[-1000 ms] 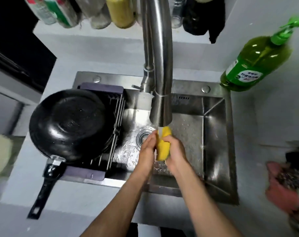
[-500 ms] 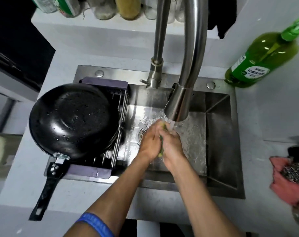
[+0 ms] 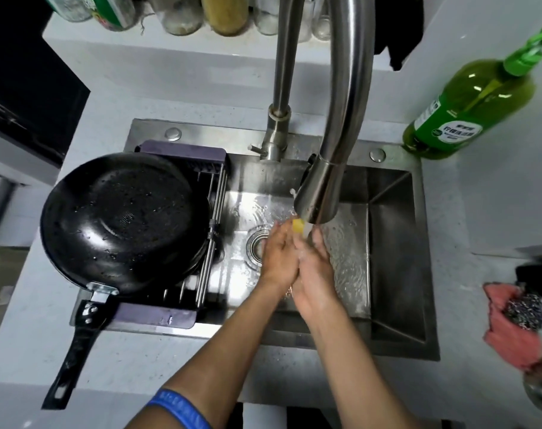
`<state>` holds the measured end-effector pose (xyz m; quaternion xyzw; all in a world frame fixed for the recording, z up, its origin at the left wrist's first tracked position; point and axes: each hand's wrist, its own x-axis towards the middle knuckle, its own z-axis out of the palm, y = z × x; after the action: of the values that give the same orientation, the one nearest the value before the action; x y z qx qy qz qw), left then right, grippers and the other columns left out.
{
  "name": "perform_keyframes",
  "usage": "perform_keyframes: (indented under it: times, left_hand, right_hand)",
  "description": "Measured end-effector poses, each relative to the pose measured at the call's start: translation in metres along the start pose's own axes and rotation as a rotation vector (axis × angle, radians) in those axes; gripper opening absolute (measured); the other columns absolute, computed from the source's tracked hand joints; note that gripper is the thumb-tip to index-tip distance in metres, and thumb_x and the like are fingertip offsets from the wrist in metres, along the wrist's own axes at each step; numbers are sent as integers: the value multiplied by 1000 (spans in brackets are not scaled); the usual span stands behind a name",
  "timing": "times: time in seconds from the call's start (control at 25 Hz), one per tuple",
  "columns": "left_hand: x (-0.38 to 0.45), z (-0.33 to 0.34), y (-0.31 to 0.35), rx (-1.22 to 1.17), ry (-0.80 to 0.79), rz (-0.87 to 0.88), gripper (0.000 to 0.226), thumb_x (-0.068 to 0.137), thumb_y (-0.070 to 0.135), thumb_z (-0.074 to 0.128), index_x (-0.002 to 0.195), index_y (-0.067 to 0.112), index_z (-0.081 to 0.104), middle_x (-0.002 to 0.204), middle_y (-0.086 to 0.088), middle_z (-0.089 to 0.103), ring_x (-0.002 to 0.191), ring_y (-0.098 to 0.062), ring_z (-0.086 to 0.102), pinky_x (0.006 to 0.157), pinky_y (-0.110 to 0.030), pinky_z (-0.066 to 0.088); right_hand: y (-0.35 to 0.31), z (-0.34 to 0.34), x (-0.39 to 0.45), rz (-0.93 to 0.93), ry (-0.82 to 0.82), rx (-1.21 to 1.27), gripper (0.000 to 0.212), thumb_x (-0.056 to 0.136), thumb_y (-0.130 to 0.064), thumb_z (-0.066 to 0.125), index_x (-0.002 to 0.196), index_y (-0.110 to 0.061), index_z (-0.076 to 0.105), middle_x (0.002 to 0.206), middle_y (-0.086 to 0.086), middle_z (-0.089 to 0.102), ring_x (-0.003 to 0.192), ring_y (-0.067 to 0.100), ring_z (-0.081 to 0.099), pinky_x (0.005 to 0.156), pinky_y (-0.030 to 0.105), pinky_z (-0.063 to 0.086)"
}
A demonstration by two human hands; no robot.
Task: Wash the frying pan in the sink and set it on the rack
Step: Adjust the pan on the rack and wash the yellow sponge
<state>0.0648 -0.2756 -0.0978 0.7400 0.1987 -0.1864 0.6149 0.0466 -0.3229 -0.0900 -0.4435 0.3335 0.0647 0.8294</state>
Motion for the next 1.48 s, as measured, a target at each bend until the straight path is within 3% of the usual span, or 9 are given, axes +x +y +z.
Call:
perform_keyframes:
  times: [0.16,0.28,0.4,0.56,0.72,0.96,1.16,1.36,1.48]
  left_hand:
    - [-17,-3,-16,-131,-94,-108,26,100,10,43,109,18,66,108,-2,70,110,-23,62,97,-34,48]
    - [-41,3,-31,-158,-81,-242,27,102,16,42,100,25,67,97,5,70,97,-20,65,78,-25,51]
    - [-49,10,-44,-30,-54,-218,21,100,17,49,91,23,67,96,-4,71,96,-30,65,87,-34,51]
    - [-60,32,-51,28,-79,-141,16,98,18,53,90,23,66,97,-8,69,95,-28,63,92,-38,47]
    - [-76,46,-66,55,-30,-52,15,99,19,52,98,16,67,97,-5,70,96,-27,64,94,-44,48]
    - [-110,41,-85,259,77,89,16,99,24,52,102,22,67,97,9,68,99,-13,63,91,-30,48]
    - [-128,15,-89,816,140,179,45,100,42,34,74,17,62,79,-5,67,84,-29,61,88,-45,45]
    - [-139,-42,-103,1037,152,317,33,91,35,39,93,13,63,101,-9,64,94,-34,54,86,-44,44]
    - [-141,-79,-110,948,-7,445,27,88,24,46,103,11,65,103,-8,64,95,-30,55,81,-39,46]
  right_hand:
    - [-9,-7,1,39,255,-240,16,102,-20,54,93,-19,67,76,0,70,62,15,67,57,27,54]
    - [-33,-41,12,136,407,-359,35,100,-31,53,68,-20,54,51,-3,45,41,13,37,39,22,27]
    - [-54,-103,5,140,354,-732,33,98,-40,47,76,-20,60,71,3,53,58,19,49,52,28,37]
    - [-74,-220,-45,-48,314,-1772,51,96,-50,48,139,-22,48,142,17,45,123,38,50,98,48,45]
    - [-23,-263,-90,-474,447,-1816,52,92,-17,58,137,8,51,143,31,48,133,49,44,108,60,40]
    - [13,-266,-91,-831,-223,-1928,71,86,-9,66,151,-7,39,160,12,32,149,29,27,120,43,22]
    - [8,-255,-95,-341,464,-1684,61,100,-24,42,153,1,27,161,22,20,149,40,21,119,55,25]
    - [73,-188,-109,-785,-245,-1893,60,100,-28,36,156,-10,25,163,8,21,152,28,19,121,43,14]
    - [25,-243,-101,-524,182,-1916,54,94,-8,37,148,-3,40,157,18,34,145,42,31,119,48,24]
